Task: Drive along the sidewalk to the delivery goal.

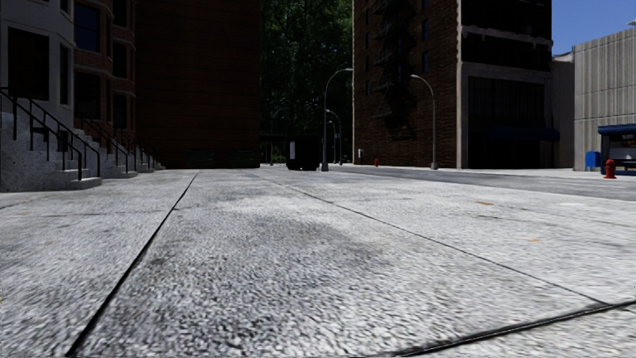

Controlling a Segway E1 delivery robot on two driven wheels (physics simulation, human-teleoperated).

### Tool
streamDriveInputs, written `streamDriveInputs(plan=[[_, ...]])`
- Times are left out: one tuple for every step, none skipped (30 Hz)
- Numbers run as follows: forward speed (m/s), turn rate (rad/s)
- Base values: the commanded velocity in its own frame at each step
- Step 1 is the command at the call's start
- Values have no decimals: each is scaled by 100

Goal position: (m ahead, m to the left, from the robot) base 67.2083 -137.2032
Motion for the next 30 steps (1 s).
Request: streamDriveInputs(plan=[[200, 0], [200, 0], [200, 0], [200, 0], [200, 0], [200, 0], [200, 0], [200, 0], [200, 0], [200, 0], [200, 0], [200, 0], [200, 0], [200, 0], [200, 0], [200, 0], [200, 0], [200, 0], [200, 0], [200, 0], [200, 0], [200, 0], [200, 0], [200, 0], [200, 0], [200, 0], [200, 0], [200, 0], [200, 0], [200, 0]])
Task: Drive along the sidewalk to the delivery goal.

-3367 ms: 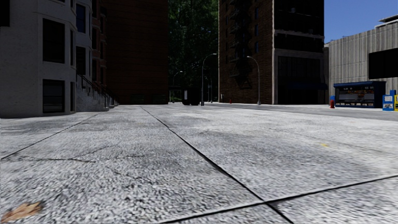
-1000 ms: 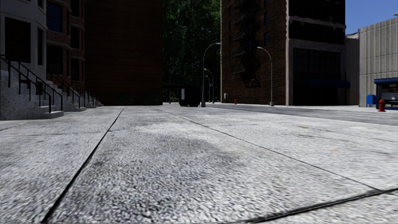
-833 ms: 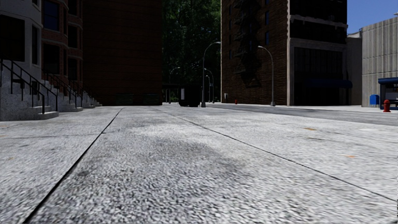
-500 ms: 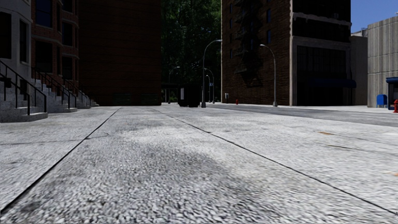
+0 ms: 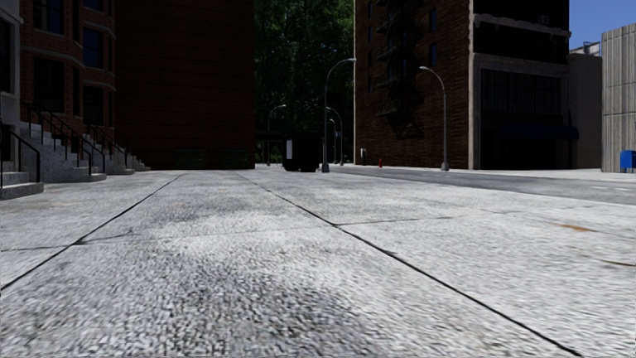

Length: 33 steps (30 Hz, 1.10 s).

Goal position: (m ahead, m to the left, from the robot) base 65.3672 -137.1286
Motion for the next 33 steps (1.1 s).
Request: streamDriveInputs(plan=[[200, 0], [200, 0], [200, 0], [200, 0], [200, 0], [200, 0], [200, 0], [200, 0], [200, 0], [200, 0], [200, 0], [200, 0], [200, 0], [200, 0], [200, 0], [200, 0], [200, 0], [200, 0], [200, 0], [200, 0], [200, 0], [200, 0], [200, 0], [200, 0], [200, 0], [200, 0], [200, 0], [200, 0], [200, 0], [200, 0], [200, 0], [200, 0], [200, 0]])
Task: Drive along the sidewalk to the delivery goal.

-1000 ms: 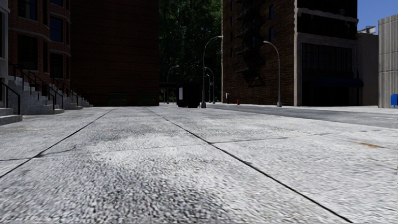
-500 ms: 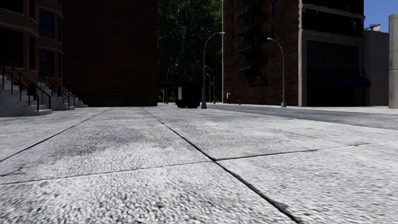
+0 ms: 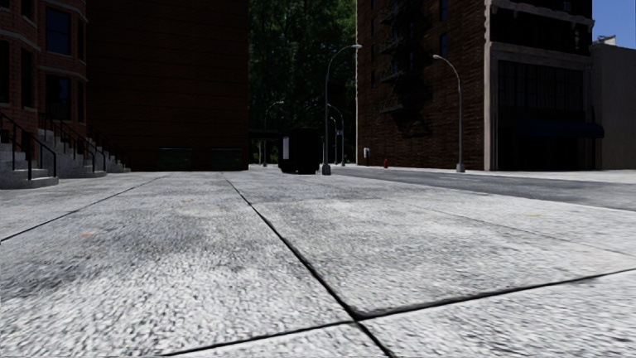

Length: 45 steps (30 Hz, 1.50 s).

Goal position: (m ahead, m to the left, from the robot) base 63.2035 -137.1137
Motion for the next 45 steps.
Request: streamDriveInputs(plan=[[200, 0], [200, 0], [200, 0], [200, 0], [200, 0], [200, 0], [200, 0], [200, 0], [200, 0], [200, 0], [200, 0], [200, 0], [200, 0], [200, 0], [200, 0], [200, 0], [200, 0], [200, 0], [200, 0], [200, 0], [200, 0], [200, 0], [200, 0], [200, 0], [200, 0], [200, 0], [200, 0], [200, 0], [200, 0], [200, 0], [200, 0], [200, 0], [200, 0], [200, 0], [200, 0], [200, 0], [200, 0], [200, 0], [200, 0], [200, 0], [200, 0], [200, 0], [200, 0], [200, 0], [200, 0]])
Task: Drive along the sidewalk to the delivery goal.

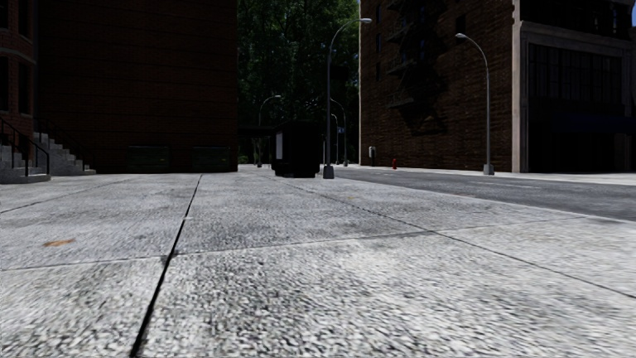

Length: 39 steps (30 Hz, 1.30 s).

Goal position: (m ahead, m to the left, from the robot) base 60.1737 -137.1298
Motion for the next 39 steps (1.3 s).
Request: streamDriveInputs(plan=[[200, 0], [200, 0], [200, 0], [200, 0], [200, 0], [200, 0], [200, 0], [200, 0], [200, 0], [200, 0], [200, 0], [200, 0], [200, 0], [200, 0], [200, 0], [200, 0], [200, 0], [200, 0], [200, 0], [200, 0], [200, 0], [200, 0], [200, 0], [200, 0], [200, 0], [200, 0], [200, 0], [200, 0], [200, 0], [200, 0], [200, 0], [200, 0], [200, 0], [200, 0], [200, 0], [200, 0], [200, 3], [200, 3], [200, 9]])
